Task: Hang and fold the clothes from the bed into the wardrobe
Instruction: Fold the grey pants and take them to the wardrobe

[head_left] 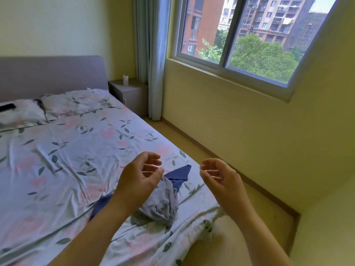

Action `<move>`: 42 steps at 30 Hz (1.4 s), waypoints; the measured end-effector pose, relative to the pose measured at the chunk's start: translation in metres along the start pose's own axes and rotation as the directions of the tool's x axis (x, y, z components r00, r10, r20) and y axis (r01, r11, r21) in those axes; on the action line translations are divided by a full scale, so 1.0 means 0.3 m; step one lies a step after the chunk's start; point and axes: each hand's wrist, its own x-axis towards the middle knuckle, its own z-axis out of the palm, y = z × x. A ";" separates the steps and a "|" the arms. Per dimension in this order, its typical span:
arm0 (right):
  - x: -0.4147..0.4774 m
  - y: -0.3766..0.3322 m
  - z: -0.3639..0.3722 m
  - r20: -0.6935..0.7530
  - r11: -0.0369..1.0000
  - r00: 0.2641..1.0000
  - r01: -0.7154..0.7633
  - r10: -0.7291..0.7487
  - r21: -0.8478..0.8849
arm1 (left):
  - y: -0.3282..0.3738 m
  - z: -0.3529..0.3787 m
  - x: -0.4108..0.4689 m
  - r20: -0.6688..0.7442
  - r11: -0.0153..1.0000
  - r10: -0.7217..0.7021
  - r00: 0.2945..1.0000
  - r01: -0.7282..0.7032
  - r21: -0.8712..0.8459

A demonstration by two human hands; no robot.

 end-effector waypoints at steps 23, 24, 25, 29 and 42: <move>0.722 0.851 0.029 0.688 0.967 0.692 -0.057 0.218 -0.249 | -0.489 0.639 0.349 -0.293 0.758 -0.610 0.736 0.650 0.053; 0.722 0.879 0.044 0.698 0.960 0.677 -0.049 0.235 -0.275 | -0.515 0.646 0.347 -0.291 0.746 -0.625 0.725 0.664 0.053; 0.720 0.904 0.057 0.708 0.952 0.659 -0.040 0.254 -0.305 | -0.541 0.656 0.344 -0.286 0.730 -0.643 0.710 0.681 0.050; 0.711 1.010 0.121 0.747 0.920 0.590 0.015 0.308 -0.392 | -0.646 0.700 0.328 -0.232 0.678 -0.709 0.667 0.734 0.040; 0.832 1.380 0.464 0.888 0.832 0.239 0.319 0.394 -0.455 | -0.913 0.841 0.299 -0.276 0.421 -0.879 0.389 0.905 -0.064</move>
